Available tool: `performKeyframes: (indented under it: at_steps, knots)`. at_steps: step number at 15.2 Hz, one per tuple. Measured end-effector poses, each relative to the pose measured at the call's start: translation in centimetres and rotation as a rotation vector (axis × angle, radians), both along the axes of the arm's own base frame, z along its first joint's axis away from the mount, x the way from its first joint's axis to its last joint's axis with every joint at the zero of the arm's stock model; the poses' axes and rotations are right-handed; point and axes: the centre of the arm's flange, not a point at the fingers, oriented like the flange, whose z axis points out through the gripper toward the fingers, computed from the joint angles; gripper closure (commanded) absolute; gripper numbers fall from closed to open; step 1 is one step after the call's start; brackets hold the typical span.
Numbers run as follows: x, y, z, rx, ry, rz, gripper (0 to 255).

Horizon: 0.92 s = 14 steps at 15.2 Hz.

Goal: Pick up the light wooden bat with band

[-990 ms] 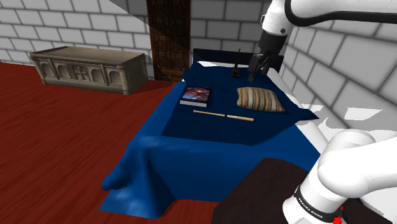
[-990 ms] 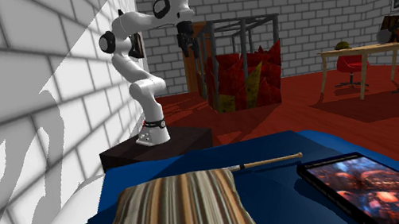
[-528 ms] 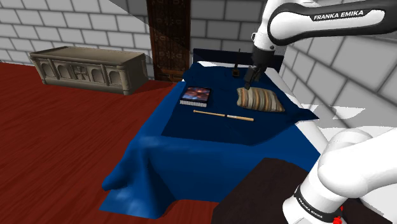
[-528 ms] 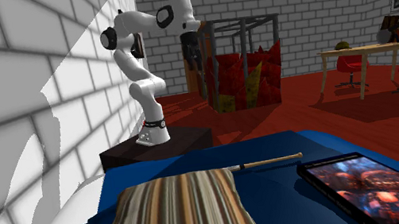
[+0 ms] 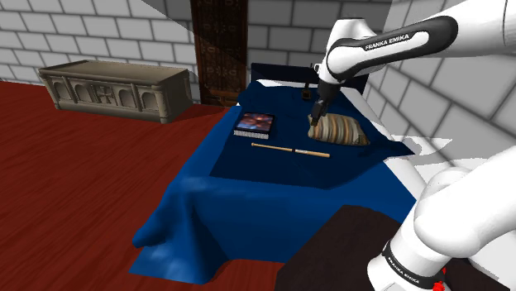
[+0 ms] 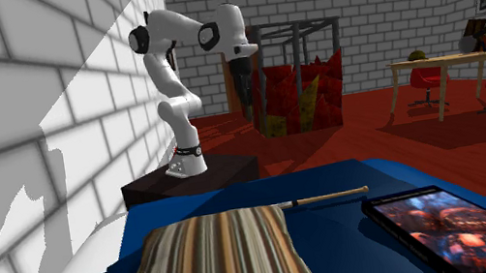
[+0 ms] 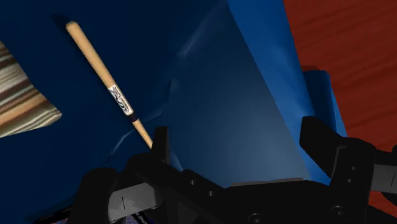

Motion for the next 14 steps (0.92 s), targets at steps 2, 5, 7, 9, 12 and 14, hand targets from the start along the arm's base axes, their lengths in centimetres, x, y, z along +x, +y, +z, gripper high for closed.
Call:
performKeyframes:
  at_steps: [2,5,7,9,12,14]
  knots:
    - [1.8,-1.3,-1.9,0.001,0.01,0.031,0]
    - [4.0,-3.4,-4.6,0.003,0.024,0.077,0]
    - [5.5,-4.5,-6.6,0.004,0.034,0.109,0]
    - [7.2,-5.5,-8.7,0.004,0.044,0.14,0]
    - [9.5,-7.3,-11.4,0.005,0.059,0.185,0]
    - [10.9,-8.3,-13.4,0.006,0.069,0.217,0]
